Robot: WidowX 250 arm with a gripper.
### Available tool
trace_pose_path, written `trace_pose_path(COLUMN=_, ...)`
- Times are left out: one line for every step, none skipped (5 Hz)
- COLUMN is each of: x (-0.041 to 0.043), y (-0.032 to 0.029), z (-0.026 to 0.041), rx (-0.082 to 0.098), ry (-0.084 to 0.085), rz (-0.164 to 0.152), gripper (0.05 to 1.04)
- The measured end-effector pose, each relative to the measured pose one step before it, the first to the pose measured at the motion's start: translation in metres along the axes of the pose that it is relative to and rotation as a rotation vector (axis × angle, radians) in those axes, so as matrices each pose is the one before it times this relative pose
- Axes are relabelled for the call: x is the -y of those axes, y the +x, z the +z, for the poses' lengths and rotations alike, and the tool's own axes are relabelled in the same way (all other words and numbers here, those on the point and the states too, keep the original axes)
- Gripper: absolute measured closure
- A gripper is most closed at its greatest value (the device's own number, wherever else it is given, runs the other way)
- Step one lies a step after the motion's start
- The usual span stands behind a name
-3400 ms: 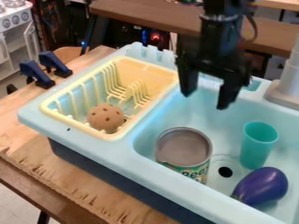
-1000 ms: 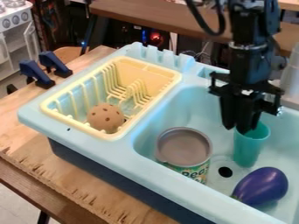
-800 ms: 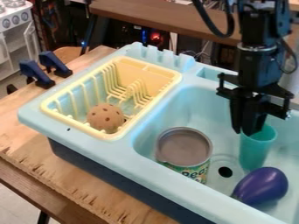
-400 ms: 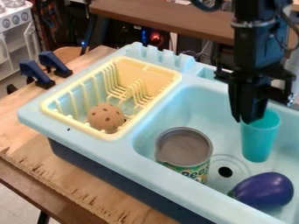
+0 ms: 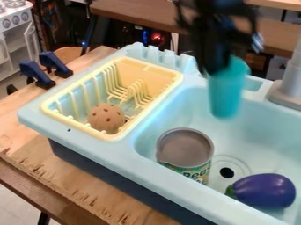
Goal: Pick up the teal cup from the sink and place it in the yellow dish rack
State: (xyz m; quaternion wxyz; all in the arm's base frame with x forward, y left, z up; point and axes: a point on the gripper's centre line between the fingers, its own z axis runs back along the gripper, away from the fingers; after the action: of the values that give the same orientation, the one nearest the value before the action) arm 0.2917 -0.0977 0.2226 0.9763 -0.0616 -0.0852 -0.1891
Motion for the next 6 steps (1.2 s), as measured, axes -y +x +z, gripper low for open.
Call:
trace_pose_path(x=-0.04134, y=-0.0128, z=0.01618, rx=0.0135, ry=0.0238, rz=0.1113, gripper=0.985)
trace_pose_path(x=-0.03228, y=-0.0051, z=0.00554, rx=0.0073, ry=0.0069, rz=0.0806, gripper=0.985)
trace_pose_path(x=-0.02347, y=0.00893, z=0.00084, rx=0.0056, ry=0.0445, rz=0.0644, gripper=0.985)
trace_pose_path(x=-0.01571, y=0.00674, z=-0.00785, rx=-0.0083, ry=0.0825, rz=0.0628, gripper=0.985)
trace_pose_path(x=-0.01274, y=0.00347, z=-0.00812, rx=-0.0029, ry=0.0164, rz=0.0383, gripper=0.985)
trace_pose_path(x=-0.01802, y=-0.00223, z=-0.01104, rx=-0.0389, ry=0.0053, rz=0.0546, gripper=0.985)
